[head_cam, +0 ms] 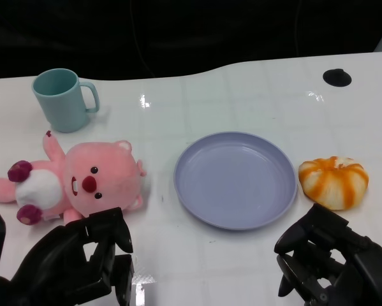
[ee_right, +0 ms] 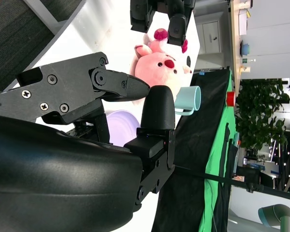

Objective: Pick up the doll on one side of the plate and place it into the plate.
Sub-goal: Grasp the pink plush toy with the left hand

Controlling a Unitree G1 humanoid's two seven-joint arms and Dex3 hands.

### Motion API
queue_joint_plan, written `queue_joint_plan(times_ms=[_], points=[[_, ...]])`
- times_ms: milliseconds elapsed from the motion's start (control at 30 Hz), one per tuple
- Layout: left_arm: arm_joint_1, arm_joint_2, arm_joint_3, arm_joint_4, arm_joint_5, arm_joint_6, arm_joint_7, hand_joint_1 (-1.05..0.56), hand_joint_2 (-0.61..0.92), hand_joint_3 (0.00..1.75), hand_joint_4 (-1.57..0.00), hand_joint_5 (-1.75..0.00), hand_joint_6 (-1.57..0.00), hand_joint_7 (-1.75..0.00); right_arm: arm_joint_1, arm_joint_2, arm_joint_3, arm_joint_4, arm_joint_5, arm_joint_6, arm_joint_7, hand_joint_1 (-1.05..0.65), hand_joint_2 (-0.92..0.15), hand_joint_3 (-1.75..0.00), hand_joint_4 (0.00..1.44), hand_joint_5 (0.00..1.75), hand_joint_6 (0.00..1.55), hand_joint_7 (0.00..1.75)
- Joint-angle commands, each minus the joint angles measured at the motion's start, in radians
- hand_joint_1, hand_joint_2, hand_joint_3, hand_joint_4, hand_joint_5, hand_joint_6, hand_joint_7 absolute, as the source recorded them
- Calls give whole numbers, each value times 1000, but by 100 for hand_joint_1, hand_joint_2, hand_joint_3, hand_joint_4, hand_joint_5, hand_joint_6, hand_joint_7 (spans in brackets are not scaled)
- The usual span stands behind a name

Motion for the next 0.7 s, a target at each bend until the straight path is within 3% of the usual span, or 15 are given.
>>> queue_joint_plan(times_ms=[33,133,267,333,400,533,600,700], points=[[-5,1,22,4,-9,-15,-5,-12,39,145,-85,-171,-79,-154,-2,-4,-6,0,-2,1,-6,-37,-92,-51,60,170,50,157],[-1,-10,39,-10,-27,-8,10,-17,45,127,-76,-164,-73,-140,-2,-4,-6,4,-5,-6,-4,-37,-92,-51,60,171,50,157],[2,-33,70,-45,-40,-7,45,-19,42,123,-70,-148,-71,-109,-5,-3,-4,9,-8,-9,-4,-37,-92,-51,61,170,50,157],[-3,-36,89,-62,-53,0,55,-24,49,105,-66,-144,-70,-98,-6,0,-3,12,-4,-11,-3,-37,-92,-51,61,171,50,157],[-15,-28,111,-67,-80,3,42,-30,66,68,-58,-139,-65,-85,-6,3,-3,14,0,-11,-4,-36,-92,-51,61,171,50,157],[-31,13,130,-72,-76,-16,15,-38,83,27,-53,-123,-61,-62,-7,4,-4,15,-5,-10,-7,-36,-92,-51,60,171,50,157],[-38,44,127,-70,-44,-57,-12,-43,88,14,-48,-115,-57,-50,-9,4,-7,14,-3,-7,-7,-36,-92,-51,60,170,50,157],[-47,90,108,-58,56,-176,-53,-47,92,10,-43,-101,-54,-33,-13,2,-11,20,1,-10,-4,-36,-92,-52,60,170,50,156]])
